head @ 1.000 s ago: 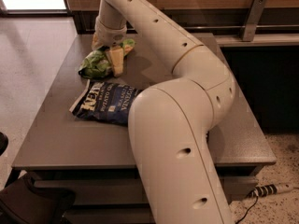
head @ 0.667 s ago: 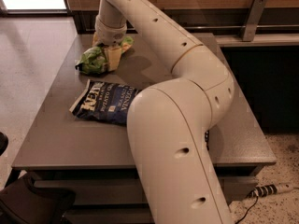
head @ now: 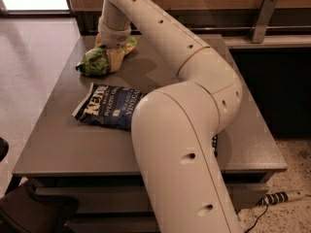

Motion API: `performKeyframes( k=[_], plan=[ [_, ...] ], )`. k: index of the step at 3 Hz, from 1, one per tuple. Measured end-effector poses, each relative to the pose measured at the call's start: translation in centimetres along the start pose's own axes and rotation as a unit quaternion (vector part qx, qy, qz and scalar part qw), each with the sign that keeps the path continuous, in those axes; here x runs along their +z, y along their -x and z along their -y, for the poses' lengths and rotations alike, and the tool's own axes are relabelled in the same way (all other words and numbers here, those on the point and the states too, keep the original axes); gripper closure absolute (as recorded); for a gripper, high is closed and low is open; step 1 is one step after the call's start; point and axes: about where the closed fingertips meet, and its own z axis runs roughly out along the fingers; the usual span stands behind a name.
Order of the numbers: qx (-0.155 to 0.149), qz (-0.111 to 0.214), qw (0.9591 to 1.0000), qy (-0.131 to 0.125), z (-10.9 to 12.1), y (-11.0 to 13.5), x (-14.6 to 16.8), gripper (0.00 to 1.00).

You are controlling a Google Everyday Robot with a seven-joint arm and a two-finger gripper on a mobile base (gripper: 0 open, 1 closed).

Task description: Pick green rice chip bag

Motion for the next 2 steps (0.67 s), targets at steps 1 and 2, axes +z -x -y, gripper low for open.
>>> performKeyframes(
  k=[1, 2],
  plan=[
    [0.000, 0.000, 1.0000, 0.000, 0.02, 0.02, -0.07, 1.00],
    [0.000, 0.000, 1.0000, 0.000, 0.02, 0.02, -0.07, 1.00]
  ],
)
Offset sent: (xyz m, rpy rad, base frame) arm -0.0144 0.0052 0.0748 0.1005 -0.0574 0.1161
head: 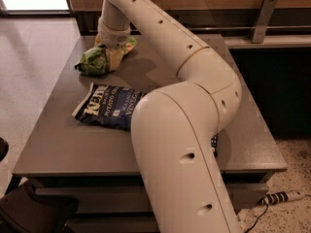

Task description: Pick green rice chip bag

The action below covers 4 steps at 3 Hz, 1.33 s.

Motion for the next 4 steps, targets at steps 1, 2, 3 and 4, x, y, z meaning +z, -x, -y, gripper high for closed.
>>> performKeyframes(
  k=[1, 2, 3, 4],
  plan=[
    [-0.028, -0.002, 0.9993, -0.025, 0.8, 1.7, -3.7, 1.00],
    [-0.060, -0.007, 0.9967, -0.054, 1.8, 3.6, -8.1, 1.00],
    [-0.095, 0.005, 0.9914, -0.090, 2.6, 4.9, -12.1, 1.00],
    [-0.117, 0.026, 0.9845, -0.128, 2.5, 4.8, -14.7, 1.00]
  ],
)
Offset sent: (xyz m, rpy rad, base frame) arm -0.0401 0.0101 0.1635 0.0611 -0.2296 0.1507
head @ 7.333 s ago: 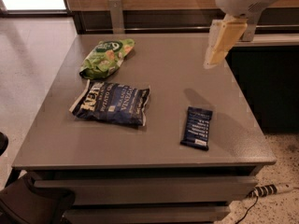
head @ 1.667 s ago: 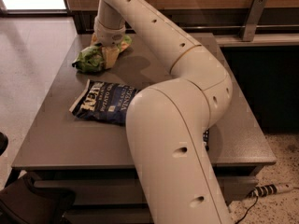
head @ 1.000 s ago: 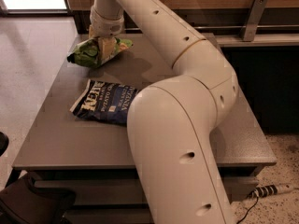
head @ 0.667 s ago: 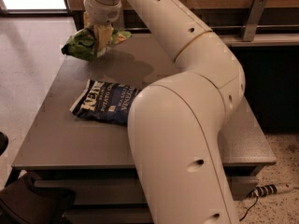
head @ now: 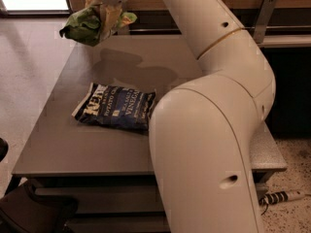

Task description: Pick green rice chip bag

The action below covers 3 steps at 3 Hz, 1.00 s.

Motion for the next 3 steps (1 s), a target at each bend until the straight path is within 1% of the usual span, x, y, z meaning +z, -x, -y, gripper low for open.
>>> performKeyframes(
  k=[1, 2, 3],
  plan=[
    [-0.006, 0.003, 0.9995, -0.031, 0.2, -0.2, -2.5, 1.00],
    [-0.004, -0.005, 0.9985, -0.055, -0.7, 0.2, -5.0, 1.00],
    [0.003, -0.007, 0.9968, -0.079, -2.1, 0.3, -6.6, 1.00]
  ],
)
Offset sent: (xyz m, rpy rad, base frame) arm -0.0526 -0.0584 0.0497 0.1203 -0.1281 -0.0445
